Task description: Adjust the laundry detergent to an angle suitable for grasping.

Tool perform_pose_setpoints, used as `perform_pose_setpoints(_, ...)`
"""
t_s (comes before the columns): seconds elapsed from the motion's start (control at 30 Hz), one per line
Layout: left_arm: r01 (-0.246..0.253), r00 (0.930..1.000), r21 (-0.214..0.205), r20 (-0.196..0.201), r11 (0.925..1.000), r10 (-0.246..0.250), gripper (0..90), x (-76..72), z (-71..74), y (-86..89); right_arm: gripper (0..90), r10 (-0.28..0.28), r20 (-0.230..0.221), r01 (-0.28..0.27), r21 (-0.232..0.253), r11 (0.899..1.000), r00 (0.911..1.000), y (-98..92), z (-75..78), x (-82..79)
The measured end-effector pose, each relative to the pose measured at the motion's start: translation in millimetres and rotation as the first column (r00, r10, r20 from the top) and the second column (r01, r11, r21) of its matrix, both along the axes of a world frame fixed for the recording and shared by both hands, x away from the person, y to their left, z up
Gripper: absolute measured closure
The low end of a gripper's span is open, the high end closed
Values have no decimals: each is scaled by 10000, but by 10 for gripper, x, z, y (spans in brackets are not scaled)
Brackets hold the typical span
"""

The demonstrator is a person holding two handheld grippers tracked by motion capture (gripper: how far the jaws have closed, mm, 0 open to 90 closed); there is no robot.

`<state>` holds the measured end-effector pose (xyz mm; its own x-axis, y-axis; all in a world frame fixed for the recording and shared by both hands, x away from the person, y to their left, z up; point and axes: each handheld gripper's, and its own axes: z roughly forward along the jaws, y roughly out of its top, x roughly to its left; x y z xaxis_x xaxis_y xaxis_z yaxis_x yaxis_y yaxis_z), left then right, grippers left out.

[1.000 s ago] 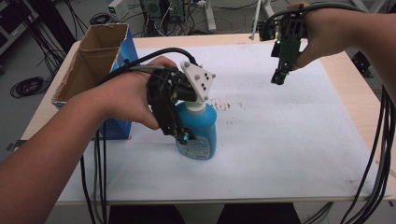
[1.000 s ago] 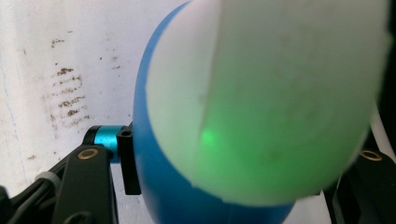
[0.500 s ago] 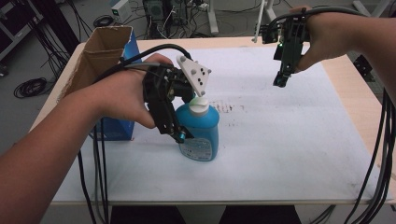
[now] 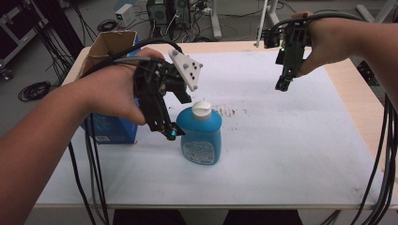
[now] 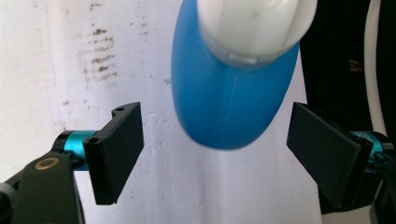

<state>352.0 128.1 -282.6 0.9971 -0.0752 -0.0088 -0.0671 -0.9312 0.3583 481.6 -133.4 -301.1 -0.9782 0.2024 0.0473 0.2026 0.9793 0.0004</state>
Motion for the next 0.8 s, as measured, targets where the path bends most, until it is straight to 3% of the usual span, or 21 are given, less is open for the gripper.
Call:
perform_pose_setpoints(0.33, -465, 9989, 599, 68, 9971, 462, 136, 26, 132, 97, 15, -65, 5, 65, 27, 10000, 10000, -19, 20, -20)
perform_pose_setpoints(0.8, -1053, 9944, 1474, 228, 9835, 1030, 68, 82, 306, 220, 14, 5, -19, -5, 22, 10000, 10000, 7, 15, -28)
